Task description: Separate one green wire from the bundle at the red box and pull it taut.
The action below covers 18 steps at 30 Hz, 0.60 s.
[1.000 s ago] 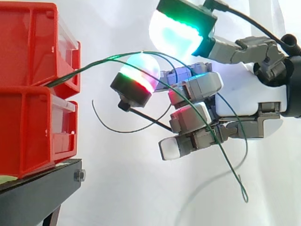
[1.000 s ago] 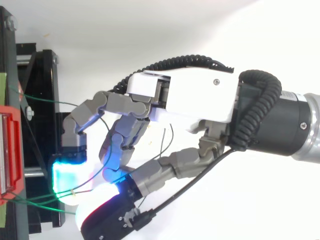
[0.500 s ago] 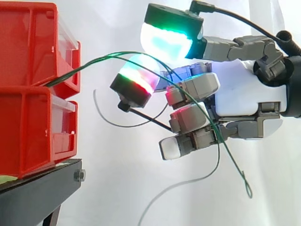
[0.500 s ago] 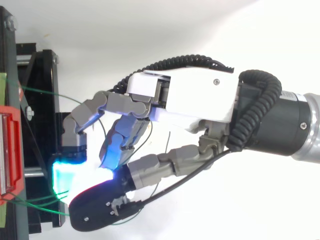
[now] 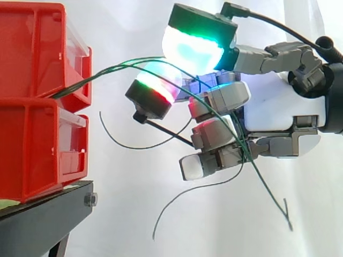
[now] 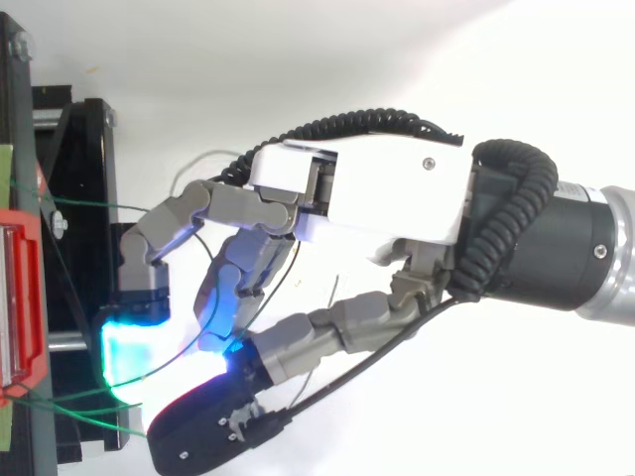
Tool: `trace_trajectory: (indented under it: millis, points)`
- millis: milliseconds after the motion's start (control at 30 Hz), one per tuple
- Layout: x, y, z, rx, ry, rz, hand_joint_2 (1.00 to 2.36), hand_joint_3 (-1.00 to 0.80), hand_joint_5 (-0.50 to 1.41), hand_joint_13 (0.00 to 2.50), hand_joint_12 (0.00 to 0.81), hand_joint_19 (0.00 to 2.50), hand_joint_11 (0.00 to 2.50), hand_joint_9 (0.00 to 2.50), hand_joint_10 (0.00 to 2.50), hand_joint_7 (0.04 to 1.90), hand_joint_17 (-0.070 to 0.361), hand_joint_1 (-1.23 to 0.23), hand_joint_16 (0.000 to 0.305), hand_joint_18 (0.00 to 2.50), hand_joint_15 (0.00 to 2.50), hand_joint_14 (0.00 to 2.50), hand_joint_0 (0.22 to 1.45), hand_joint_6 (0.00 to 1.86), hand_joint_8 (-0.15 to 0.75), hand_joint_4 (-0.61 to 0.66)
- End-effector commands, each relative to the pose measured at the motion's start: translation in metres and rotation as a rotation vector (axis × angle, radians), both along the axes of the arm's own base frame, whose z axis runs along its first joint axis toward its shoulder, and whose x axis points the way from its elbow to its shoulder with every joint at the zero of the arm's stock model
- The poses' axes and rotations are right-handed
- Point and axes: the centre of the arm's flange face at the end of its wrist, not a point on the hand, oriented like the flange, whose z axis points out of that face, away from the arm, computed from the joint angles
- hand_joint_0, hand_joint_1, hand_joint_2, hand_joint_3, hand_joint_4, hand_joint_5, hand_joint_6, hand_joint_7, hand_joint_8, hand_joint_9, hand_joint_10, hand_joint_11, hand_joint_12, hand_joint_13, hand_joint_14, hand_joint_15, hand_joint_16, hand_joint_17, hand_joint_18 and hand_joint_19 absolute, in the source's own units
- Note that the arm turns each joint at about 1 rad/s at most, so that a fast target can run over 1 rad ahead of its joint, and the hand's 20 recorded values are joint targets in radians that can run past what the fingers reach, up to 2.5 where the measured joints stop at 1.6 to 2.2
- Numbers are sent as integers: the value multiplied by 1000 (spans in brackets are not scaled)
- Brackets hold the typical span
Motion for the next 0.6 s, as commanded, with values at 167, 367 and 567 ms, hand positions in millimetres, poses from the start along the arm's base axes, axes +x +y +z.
trace_trajectory:
  millis: [167,367,567]
  points:
    - [0,0,1,0,-1,0,1000,-500,-219,1159,360,529,1624,1174,307,887,119,-788,53,817,993,28,566,936,264,122]
    - [0,1,-1,-2,1,1,1000,-500,-211,1178,364,546,1642,1219,253,886,123,-628,54,830,991,27,560,910,254,127]
    - [0,1,-1,-1,-1,1,1013,-367,-210,1180,365,543,1687,1246,88,911,121,-638,54,819,986,25,613,893,257,105]
